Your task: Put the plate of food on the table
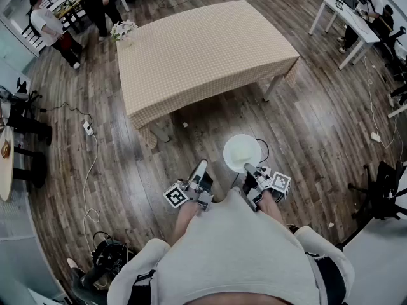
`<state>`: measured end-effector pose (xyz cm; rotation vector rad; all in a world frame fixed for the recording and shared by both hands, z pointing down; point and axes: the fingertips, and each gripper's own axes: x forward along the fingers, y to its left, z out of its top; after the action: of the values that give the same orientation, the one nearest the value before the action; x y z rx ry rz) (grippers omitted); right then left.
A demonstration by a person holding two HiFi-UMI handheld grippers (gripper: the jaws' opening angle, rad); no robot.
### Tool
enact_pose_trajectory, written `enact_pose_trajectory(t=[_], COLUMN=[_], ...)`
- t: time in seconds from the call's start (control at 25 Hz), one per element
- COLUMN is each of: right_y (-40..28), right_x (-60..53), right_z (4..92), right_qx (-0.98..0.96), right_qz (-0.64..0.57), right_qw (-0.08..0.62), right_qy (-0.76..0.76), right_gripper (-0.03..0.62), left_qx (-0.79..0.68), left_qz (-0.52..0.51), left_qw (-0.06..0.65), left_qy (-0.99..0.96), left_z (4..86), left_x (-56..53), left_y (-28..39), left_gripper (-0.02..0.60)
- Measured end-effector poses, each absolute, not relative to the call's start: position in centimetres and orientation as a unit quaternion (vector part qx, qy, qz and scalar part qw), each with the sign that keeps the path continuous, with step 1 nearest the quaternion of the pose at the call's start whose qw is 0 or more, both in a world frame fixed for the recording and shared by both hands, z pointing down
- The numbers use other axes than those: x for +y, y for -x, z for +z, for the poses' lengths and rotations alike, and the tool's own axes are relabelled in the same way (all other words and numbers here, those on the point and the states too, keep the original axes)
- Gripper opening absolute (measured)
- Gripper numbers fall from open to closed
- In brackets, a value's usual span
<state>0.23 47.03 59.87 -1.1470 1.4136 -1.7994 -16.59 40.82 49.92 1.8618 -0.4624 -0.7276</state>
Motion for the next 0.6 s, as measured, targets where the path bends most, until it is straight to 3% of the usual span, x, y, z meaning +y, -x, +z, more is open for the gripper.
enact_pose_trajectory(t=[0.16,0.32,0.4,0.6], right_y=[-1.0,-2.1,-2.1,-1.8], right_x=[45.6,45.0,45.1,44.5], right_z=[58.9,59.0,59.1,59.1], right_qx=[0.538,0.545,0.547,0.556], right_qz=[-0.666,-0.66,-0.66,-0.66], right_qw=[0.296,0.292,0.288,0.276], right_qy=[0.424,0.426,0.426,0.423], right_gripper=[0.015,0.015,0.015,0.015], left_qx=[-0.204,-0.286,-0.297,-0.301], left_qz=[-0.273,-0.11,-0.05,-0.017], left_qw=[0.472,0.261,0.193,0.161], left_qy=[-0.813,-0.915,-0.934,-0.94], left_z=[48.8,48.6,48.9,49.5], left_x=[40.0,40.2,40.9,41.4], left_y=[15.4,13.8,13.2,13.1], left_gripper=[0.008,0.009,0.008,0.009])
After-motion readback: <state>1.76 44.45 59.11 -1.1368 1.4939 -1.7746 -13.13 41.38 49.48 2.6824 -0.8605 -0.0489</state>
